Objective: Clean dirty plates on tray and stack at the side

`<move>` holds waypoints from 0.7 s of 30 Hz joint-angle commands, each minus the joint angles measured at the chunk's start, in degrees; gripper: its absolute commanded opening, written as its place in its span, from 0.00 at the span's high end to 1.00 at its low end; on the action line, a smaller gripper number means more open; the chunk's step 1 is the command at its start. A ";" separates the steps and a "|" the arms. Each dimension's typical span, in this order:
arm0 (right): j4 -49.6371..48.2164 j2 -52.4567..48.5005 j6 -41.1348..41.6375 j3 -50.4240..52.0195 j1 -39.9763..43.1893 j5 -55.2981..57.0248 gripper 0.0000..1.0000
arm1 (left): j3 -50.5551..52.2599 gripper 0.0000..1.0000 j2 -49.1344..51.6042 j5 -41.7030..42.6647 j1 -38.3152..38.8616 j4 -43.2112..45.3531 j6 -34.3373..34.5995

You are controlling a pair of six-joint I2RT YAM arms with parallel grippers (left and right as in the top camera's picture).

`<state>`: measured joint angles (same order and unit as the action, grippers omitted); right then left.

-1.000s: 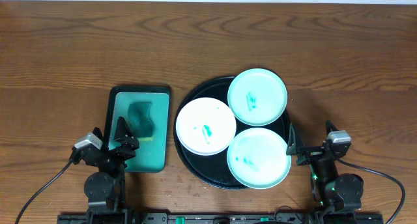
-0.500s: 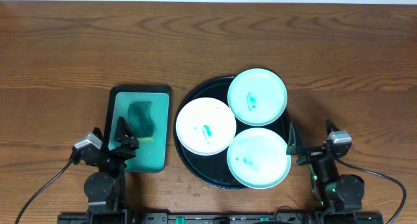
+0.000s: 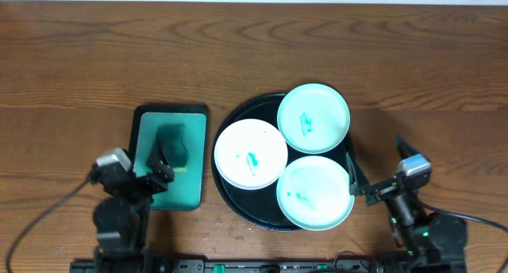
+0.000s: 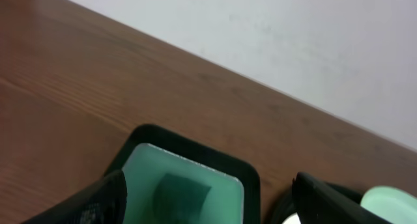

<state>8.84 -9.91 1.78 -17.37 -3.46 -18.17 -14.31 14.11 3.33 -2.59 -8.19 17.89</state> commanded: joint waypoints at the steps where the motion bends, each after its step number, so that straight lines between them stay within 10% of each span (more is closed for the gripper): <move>1: 5.25 -10.64 -4.24 -11.87 -0.33 -0.96 0.01 | -12.90 0.19 11.02 1.20 -0.20 -3.65 -4.61; 14: 59.87 -61.72 -4.15 -71.78 -0.61 -9.77 0.01 | -71.04 0.19 56.61 1.01 -0.20 -57.70 -8.50; 21: 85.35 -80.91 -4.17 -88.89 -4.85 -4.59 0.01 | -81.59 0.19 66.90 -4.72 -0.24 -74.31 -8.46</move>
<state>91.33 -85.65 -2.15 -103.04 -6.31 -25.19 -94.00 78.50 2.22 -2.59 -81.06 10.63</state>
